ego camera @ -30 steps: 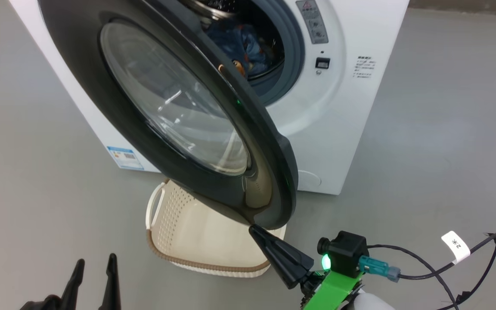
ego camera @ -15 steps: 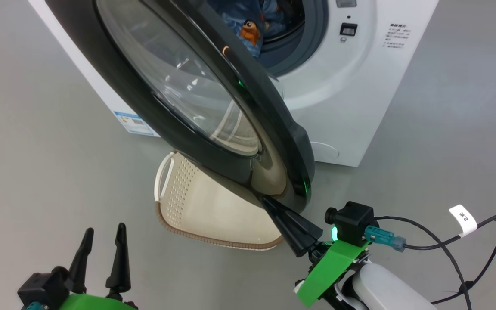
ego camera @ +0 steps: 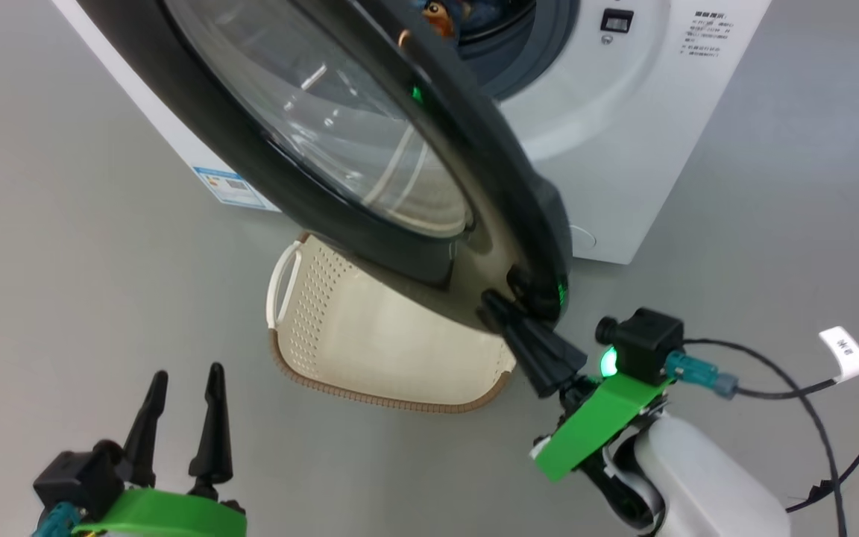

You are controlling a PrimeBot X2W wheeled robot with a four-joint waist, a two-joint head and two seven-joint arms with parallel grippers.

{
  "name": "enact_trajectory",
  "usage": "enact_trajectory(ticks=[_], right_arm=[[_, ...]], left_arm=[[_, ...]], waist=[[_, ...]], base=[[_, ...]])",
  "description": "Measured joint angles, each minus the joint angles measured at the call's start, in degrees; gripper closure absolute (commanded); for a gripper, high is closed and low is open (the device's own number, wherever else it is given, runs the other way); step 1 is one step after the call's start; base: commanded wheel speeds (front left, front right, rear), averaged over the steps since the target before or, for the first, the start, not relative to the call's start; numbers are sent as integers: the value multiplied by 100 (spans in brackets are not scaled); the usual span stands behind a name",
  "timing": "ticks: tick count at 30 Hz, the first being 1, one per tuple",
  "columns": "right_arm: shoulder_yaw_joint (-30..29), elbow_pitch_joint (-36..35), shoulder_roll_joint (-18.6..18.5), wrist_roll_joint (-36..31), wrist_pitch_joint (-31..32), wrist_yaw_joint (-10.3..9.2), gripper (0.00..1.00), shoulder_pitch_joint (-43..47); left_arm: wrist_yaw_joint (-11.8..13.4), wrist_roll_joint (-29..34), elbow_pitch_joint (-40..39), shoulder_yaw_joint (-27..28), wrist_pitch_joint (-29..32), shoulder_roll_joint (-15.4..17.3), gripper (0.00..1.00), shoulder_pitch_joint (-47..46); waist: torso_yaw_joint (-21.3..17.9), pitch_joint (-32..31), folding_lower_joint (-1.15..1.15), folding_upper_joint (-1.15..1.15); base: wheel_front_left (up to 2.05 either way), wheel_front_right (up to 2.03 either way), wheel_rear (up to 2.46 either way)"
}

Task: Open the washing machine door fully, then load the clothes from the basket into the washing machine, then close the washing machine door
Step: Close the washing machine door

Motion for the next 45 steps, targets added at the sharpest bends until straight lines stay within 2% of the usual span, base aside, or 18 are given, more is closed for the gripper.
enact_trajectory(ticks=[14, 28, 45], right_arm=[[-808, 116, -212, -118, -1, 0, 100, -723], [-1561, 460, -493, -165, -1, 0, 100, -1435], [-2412, 675, -491, -576, -1, 43, 100, -2063]], left_arm=[[0, -15, -125, -267, -1, -40, 0, -357], [0, -33, -237, -608, -1, -78, 0, -634], [0, -92, -366, -837, -1, -107, 0, -817]], waist=[[55, 386, 0, 0], [407, 633, 0, 0], [796, 909, 0, 0]], base=[[0, 0, 0], [0, 0, 0], [0, 0, 0]])
